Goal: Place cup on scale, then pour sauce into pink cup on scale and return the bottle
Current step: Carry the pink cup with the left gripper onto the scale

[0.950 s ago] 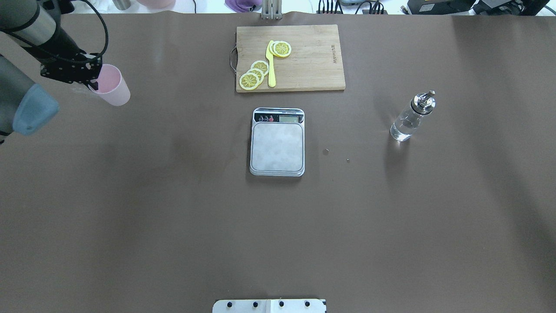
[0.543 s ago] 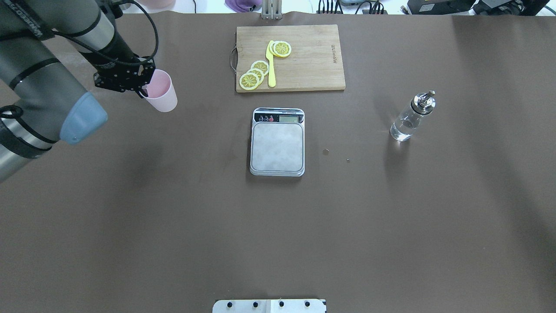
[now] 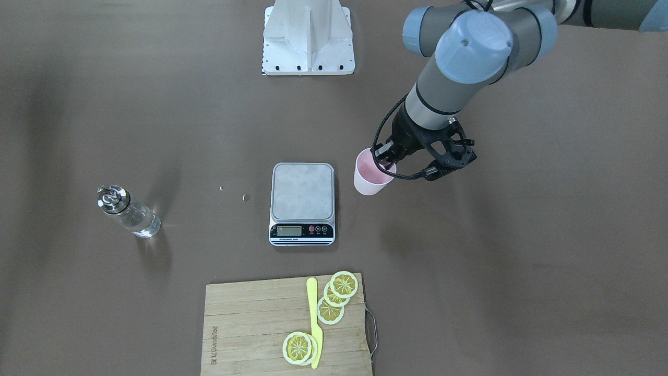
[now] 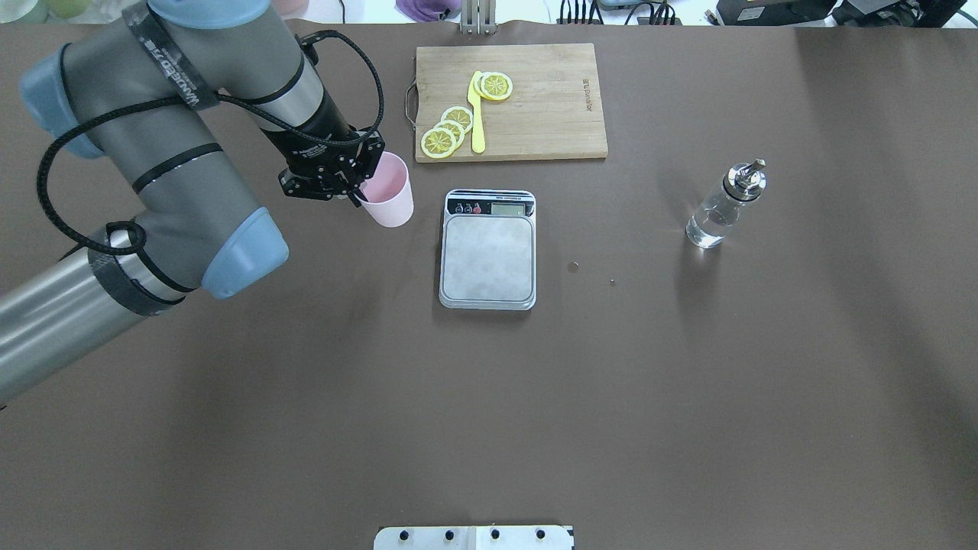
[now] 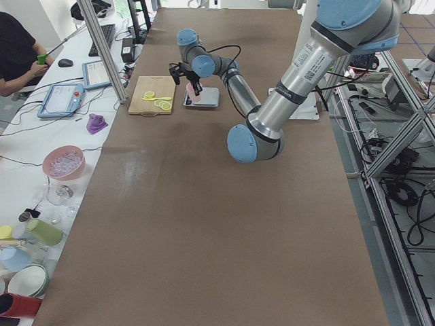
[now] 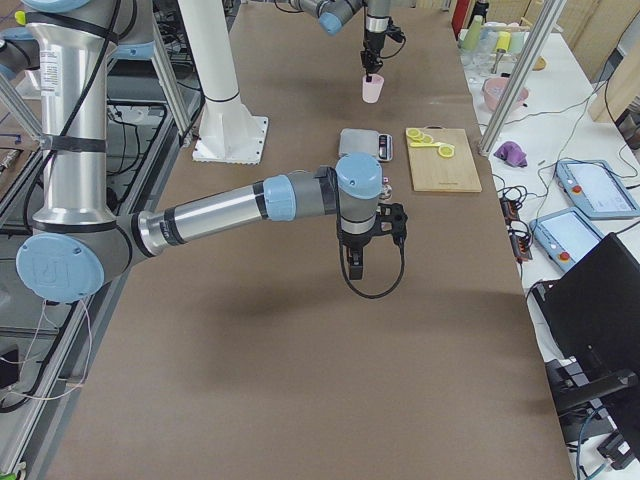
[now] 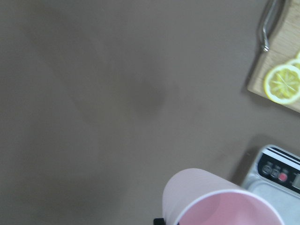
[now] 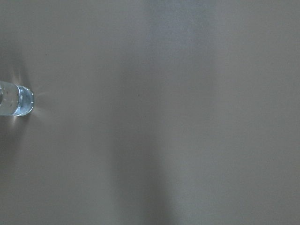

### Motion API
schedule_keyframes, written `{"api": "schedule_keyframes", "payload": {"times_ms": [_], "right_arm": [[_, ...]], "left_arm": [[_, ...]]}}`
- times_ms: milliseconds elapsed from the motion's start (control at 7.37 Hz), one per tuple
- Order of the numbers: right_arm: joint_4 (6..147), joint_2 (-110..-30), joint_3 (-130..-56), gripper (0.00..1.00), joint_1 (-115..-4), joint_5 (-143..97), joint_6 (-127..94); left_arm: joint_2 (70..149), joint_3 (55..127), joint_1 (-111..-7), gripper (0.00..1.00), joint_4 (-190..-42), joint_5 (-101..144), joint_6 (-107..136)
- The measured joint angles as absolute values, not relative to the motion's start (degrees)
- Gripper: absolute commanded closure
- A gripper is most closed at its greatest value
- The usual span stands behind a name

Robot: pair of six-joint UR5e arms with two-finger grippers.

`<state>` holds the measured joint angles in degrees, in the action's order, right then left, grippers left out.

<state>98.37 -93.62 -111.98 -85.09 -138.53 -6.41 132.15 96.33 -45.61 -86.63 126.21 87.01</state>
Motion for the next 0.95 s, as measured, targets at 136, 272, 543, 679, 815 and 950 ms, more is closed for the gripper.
{"api": "schedule_keyframes", "payload": {"times_ms": [136,272,543,679,815,950], "right_arm": [[98.36,-93.5,-112.02,0.0,-84.86,-138.52,-6.46],[98.35,-93.41,-112.07,0.0,-84.61,-138.53,-6.57],[98.35,-93.33,-112.32,0.0,-84.2,-138.52,-7.16],[98.35,-93.29,-112.48,0.0,-83.86,-138.47,-7.48],[98.35,-93.27,-112.54,0.0,-83.62,-138.44,-7.74],[98.35,-93.26,-112.57,0.0,-83.48,-138.43,-7.85]], "left_arm": [[134.8,94.15,-43.58,1.0,-87.33,123.44,89.52],[137.41,91.62,-41.7,1.0,-87.58,120.77,91.29],[140.06,88.76,-39.17,1.0,-87.74,118.04,92.44],[140.38,88.2,-37.95,1.0,-87.85,117.1,92.62],[140.51,87.94,-37.01,1.0,-87.95,116.61,92.66],[140.57,87.83,-36.43,1.0,-88.04,116.42,92.64]]}}
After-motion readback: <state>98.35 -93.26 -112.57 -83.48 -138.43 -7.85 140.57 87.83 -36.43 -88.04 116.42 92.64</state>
